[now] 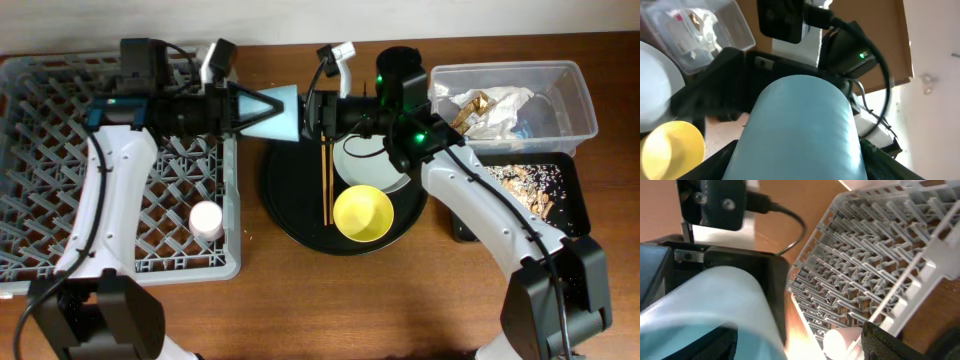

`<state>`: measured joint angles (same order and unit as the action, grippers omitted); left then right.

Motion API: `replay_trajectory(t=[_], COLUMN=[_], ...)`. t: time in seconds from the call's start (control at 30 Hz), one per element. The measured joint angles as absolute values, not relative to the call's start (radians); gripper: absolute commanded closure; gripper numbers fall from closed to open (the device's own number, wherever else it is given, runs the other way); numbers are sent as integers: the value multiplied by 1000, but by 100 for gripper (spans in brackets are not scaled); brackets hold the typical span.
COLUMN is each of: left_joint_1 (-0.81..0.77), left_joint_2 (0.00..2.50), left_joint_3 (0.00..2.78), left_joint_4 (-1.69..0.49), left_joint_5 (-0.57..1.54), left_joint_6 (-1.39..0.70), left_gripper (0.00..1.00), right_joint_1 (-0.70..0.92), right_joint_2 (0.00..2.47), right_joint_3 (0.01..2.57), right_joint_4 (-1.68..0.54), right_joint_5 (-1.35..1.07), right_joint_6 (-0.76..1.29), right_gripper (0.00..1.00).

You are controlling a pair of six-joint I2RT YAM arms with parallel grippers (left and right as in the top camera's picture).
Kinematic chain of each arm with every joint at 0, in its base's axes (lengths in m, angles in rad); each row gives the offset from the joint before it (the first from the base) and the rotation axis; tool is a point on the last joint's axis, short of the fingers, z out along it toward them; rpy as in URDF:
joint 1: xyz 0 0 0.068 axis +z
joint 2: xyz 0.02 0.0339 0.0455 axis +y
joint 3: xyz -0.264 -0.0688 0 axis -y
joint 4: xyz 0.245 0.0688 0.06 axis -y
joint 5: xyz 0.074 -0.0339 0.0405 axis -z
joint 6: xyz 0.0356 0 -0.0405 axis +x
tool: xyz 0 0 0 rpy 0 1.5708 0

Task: Sort waste into correct bins and load items into the dishwasher rack
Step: 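Lower the blue cup into the dish rack with the left gripper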

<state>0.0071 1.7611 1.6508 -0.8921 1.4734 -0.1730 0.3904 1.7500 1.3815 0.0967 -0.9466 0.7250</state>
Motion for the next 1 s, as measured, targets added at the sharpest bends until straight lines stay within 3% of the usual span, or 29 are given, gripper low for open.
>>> replay_trajectory(t=[0.27,0.53,0.73,1.0], left_joint_1=[136,158,115,36], left_joint_2=[1761,1761,1761,1761], left_joint_3=[1651,1651,1651,1631], left_joint_4=[-892,-925,-1073,-1143], left_joint_5=[1350,754,295,18], left_joint_6=[-173,-157,-153,-150], left_gripper=[35,36,36,36], right_joint_1=[245,177,193,210], right_joint_2=[1750,1752,1753,1753], right_joint_3=[1382,1382,1382,1382], right_joint_4=[9,-359,-475,-495], right_joint_5=[-1003,-932,-796,-720], right_joint_6=[715,576,498,467], right_gripper=[13,13,12,12])
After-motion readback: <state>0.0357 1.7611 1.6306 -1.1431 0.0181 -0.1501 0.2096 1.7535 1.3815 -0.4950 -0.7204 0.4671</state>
